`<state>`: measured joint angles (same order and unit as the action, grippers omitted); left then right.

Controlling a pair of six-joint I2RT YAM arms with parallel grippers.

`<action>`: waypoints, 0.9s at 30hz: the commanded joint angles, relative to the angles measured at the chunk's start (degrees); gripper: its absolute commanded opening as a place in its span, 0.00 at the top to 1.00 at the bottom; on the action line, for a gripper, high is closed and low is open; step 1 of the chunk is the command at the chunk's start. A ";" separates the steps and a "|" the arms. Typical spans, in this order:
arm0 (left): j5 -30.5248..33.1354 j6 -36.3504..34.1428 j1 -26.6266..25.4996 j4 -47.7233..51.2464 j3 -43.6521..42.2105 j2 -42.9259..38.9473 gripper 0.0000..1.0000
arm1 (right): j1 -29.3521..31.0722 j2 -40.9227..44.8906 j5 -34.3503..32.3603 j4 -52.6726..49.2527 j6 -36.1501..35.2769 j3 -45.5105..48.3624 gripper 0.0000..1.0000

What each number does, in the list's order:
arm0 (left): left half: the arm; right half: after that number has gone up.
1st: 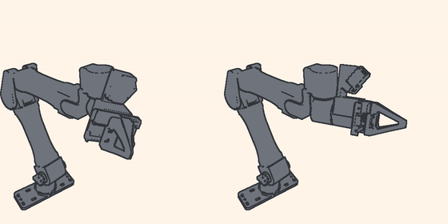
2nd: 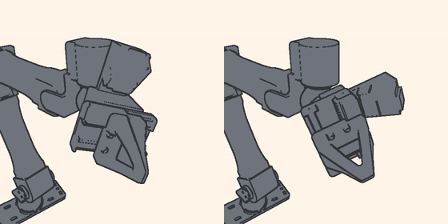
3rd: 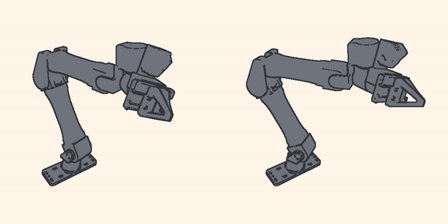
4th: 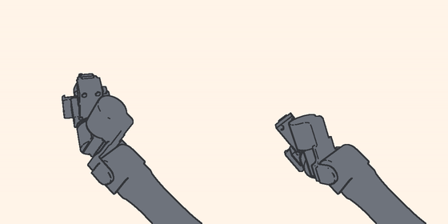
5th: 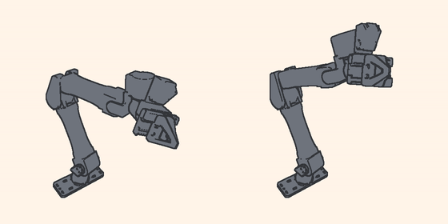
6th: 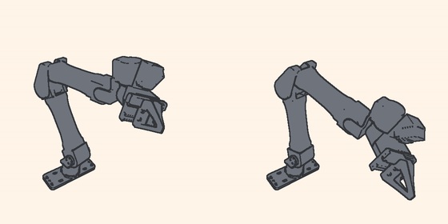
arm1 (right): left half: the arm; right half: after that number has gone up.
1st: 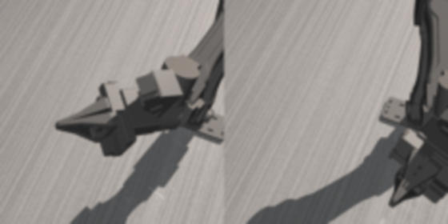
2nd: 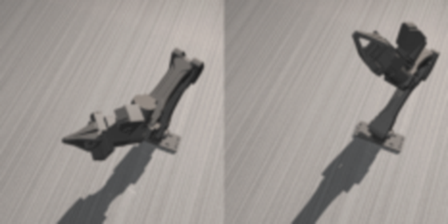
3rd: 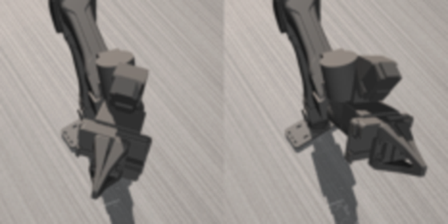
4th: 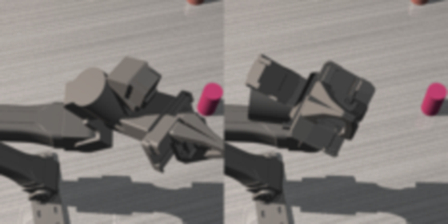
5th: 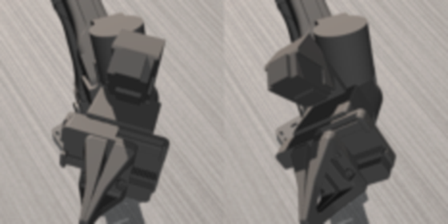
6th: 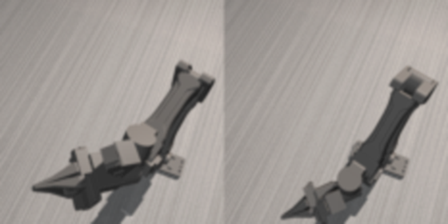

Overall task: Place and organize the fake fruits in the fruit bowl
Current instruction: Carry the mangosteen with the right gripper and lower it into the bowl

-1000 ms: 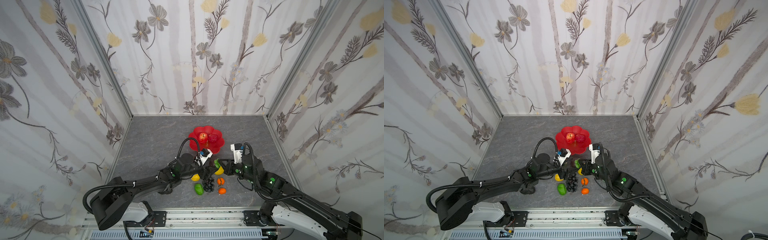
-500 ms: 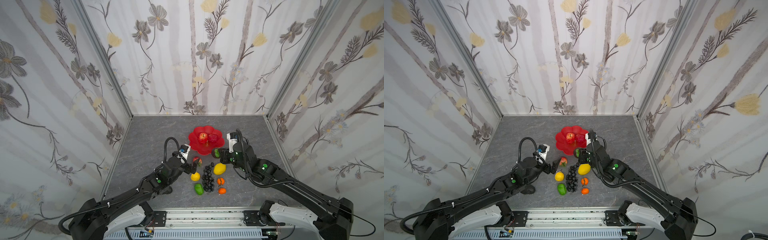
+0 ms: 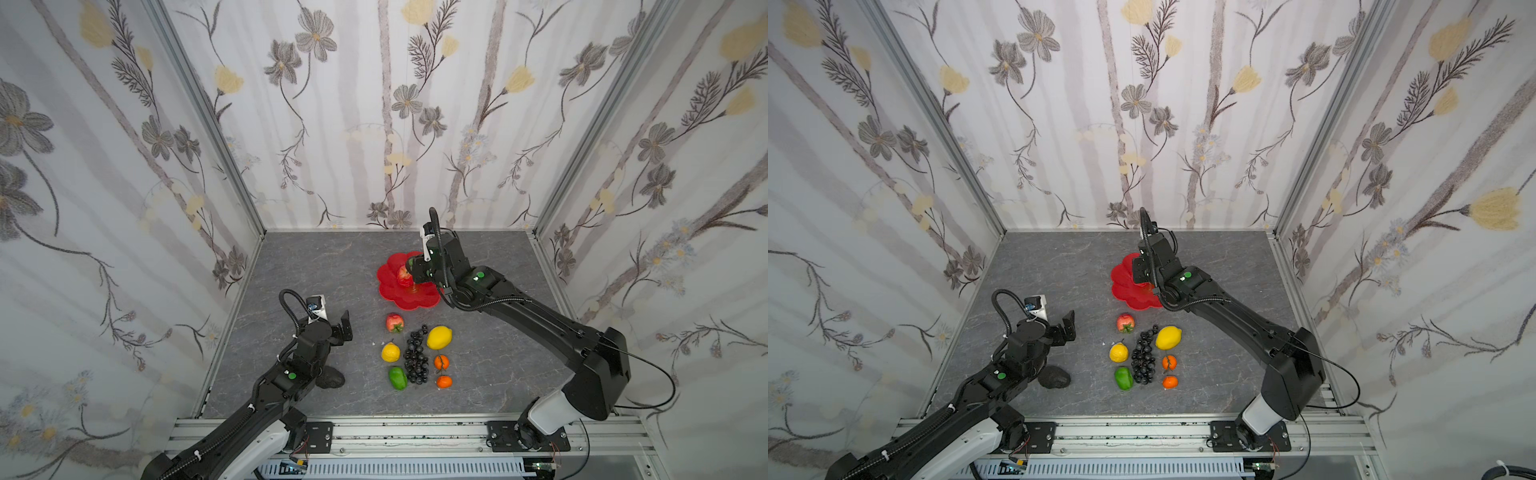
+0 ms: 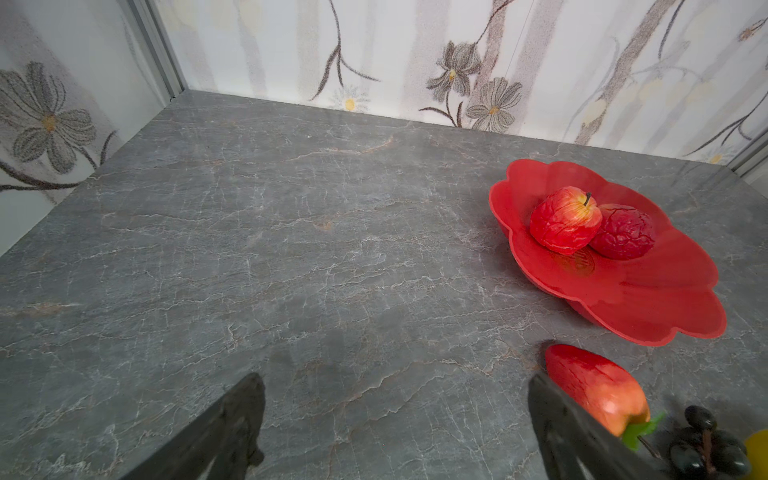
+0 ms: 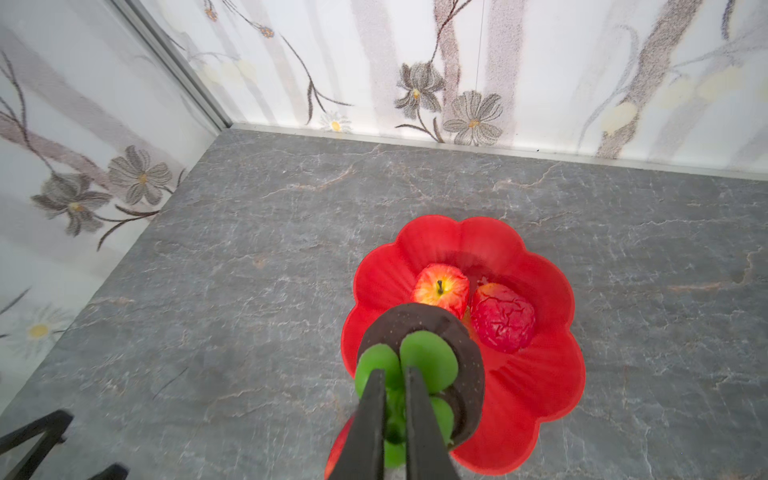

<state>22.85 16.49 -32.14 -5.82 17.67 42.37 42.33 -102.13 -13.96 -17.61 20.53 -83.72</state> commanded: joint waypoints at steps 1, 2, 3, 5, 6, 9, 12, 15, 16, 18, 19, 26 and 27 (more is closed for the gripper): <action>-0.17 0.47 0.15 -1.39 -0.27 -0.68 0.00 | -0.05 -4.96 0.81 -1.50 -2.80 -5.13 0.90; -0.20 0.47 0.15 -1.33 -0.27 -0.79 0.00 | -0.02 -6.69 0.93 -1.70 -2.81 -6.71 0.90; -0.19 0.55 0.17 -1.32 -0.32 -0.87 0.00 | -0.03 -8.16 1.14 -1.88 -2.70 -8.02 0.90; -0.42 0.54 0.16 -1.36 -0.29 -0.89 0.00 | 0.04 -11.28 1.86 -2.32 -2.19 -10.68 0.90; -0.48 0.56 0.26 -1.43 -0.31 -0.89 0.00 | 0.12 -12.86 2.14 -2.58 -2.01 -11.94 0.90; -0.23 0.47 0.29 -1.56 -0.36 -0.80 0.00 | 0.27 -16.56 2.60 -3.13 -1.73 -15.15 0.90; 0.00 0.47 0.24 -1.67 -0.39 -0.81 0.00 | 0.22 -19.77 2.98 -4.03 -1.65 -17.86 0.89; -0.29 0.47 0.24 -1.62 -0.37 -0.88 0.00 | 0.28 -22.73 3.28 -5.56 -1.95 -20.58 0.89; -0.35 0.47 0.28 -1.75 -0.36 -0.89 0.00 | 0.26 -23.45 3.48 -5.85 -2.05 -21.11 0.89; -0.45 0.39 0.24 -1.65 -0.37 -0.94 0.00 | 0.26 -24.90 3.72 -6.49 -2.25 -22.37 0.89; -0.43 0.38 0.25 -1.65 -0.36 -0.97 0.00 | 0.24 -25.59 3.75 -6.84 -2.47 -22.97 0.89; -0.70 0.38 0.24 -1.55 -0.36 -1.50 0.00 | 0.21 -30.43 4.24 -9.03 -2.97 -27.26 0.88; -0.74 0.38 0.28 -1.40 -0.36 -1.50 0.00 | 0.21 -30.99 4.39 -9.35 -2.96 -27.81 0.88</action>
<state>22.24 16.49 -32.03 -5.85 17.54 41.01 42.46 -131.83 -10.35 -26.15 18.31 -110.00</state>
